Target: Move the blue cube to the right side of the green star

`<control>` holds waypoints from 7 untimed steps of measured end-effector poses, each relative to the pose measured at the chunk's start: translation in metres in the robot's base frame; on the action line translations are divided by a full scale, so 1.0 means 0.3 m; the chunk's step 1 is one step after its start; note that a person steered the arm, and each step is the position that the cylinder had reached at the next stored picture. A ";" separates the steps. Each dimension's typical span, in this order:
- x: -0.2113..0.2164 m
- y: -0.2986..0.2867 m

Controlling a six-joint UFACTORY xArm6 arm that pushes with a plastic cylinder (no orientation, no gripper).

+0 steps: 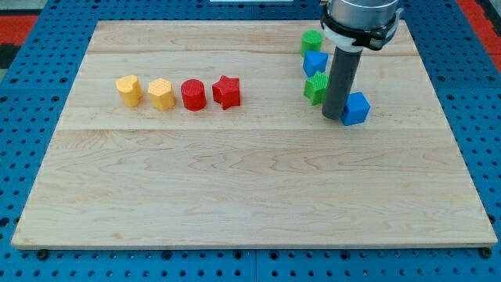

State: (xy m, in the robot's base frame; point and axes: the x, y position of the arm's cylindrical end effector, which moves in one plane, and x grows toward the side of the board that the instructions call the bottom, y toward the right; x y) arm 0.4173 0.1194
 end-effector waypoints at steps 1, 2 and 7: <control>0.000 0.000; 0.067 0.001; 0.128 0.140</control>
